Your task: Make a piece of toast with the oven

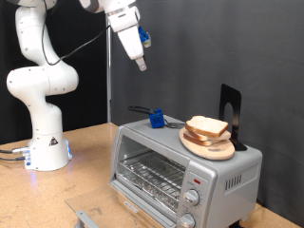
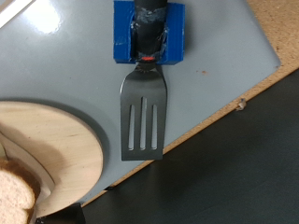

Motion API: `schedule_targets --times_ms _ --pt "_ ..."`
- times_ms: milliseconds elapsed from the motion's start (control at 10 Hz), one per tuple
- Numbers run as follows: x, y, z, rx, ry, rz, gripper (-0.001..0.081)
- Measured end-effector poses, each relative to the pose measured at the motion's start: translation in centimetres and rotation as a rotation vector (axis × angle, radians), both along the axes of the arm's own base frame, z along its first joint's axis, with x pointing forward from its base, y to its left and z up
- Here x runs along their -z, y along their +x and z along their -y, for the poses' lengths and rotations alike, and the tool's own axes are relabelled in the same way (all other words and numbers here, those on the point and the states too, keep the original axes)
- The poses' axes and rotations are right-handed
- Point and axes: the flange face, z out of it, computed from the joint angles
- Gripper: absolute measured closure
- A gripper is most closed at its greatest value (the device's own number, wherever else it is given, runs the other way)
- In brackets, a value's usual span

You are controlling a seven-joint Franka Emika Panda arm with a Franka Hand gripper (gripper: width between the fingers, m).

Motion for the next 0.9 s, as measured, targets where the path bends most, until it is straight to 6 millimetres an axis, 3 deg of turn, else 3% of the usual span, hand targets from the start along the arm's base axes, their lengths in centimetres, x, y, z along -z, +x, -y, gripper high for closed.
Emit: schedule_targets --times_ms 500,900 --pt "0.3 -0.5 -1.2 0.0 -0.014 0.01 -0.0003" --pt "3.9 -0.2 -2.2 0.006 -0.045 0.025 -0.0003"
